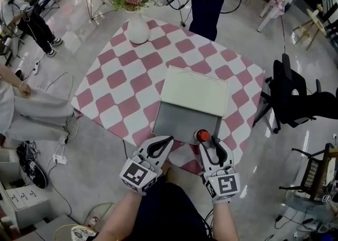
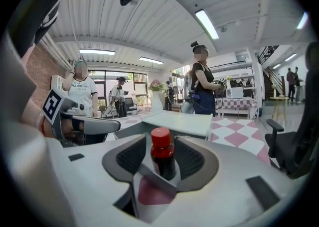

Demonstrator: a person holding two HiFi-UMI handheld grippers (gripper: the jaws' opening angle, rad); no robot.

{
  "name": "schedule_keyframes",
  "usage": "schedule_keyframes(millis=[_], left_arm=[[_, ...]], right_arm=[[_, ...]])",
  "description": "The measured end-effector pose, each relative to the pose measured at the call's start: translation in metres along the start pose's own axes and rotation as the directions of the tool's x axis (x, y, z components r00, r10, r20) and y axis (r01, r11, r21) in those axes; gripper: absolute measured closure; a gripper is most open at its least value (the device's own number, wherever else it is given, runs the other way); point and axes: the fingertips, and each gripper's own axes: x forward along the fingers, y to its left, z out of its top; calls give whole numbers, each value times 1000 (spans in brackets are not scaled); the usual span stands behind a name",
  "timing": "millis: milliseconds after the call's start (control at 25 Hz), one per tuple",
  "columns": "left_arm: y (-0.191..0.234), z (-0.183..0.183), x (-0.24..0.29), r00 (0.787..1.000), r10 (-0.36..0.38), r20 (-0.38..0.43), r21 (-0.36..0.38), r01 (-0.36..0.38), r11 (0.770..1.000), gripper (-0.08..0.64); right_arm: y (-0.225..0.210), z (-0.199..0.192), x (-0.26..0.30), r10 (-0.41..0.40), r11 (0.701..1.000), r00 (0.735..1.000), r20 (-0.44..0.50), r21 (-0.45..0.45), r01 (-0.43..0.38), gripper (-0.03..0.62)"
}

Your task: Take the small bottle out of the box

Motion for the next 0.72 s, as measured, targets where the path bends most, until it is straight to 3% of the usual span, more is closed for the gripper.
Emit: schedule_keyframes(millis=[720], left_arm=[[12,-3,-1,1000,16,-14,-9,-16,1000,558]], right_arm=[[-4,-6,23,-17,998,998,-63,-58,13,411]])
